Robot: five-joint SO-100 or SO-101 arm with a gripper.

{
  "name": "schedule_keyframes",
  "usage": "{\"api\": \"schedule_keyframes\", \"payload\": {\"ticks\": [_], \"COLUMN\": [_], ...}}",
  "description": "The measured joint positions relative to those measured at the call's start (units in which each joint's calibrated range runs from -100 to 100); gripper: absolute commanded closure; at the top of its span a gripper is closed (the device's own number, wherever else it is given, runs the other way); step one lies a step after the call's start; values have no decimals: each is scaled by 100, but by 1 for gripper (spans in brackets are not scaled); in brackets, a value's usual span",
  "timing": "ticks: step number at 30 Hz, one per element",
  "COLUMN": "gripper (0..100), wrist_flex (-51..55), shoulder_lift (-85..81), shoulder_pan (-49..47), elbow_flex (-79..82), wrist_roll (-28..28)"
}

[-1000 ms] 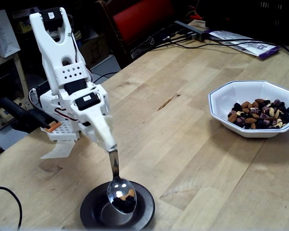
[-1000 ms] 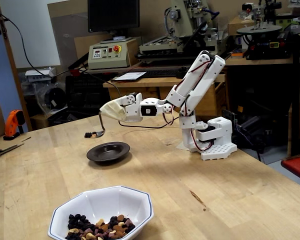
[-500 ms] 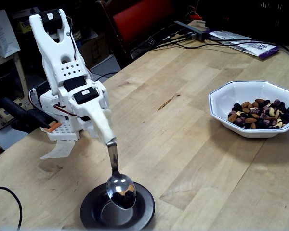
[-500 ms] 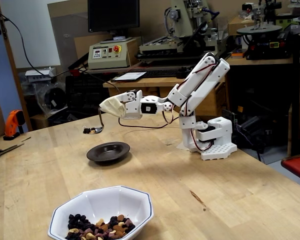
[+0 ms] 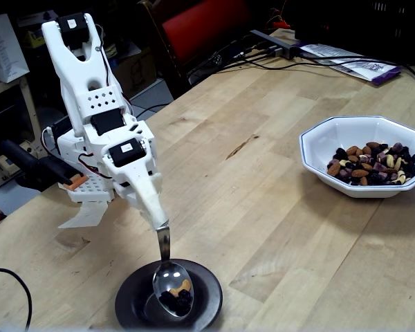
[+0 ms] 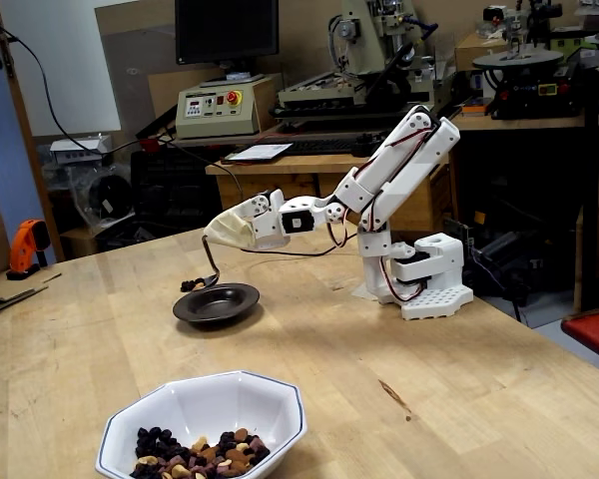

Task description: Use spoon to transfer food from the white bowl to brown plate

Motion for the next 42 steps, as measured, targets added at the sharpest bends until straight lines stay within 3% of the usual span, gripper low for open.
{"api": "schedule_keyframes", "payload": {"ticks": [19,31,42], "gripper": [96,96,96], "wrist_flex": [96,1782,2320], "shoulder_lift": [0,-198,-215], "shoulder_pan": [15,22,22], "elbow_flex": [8,8,17], "wrist_roll": [0,0,0]}}
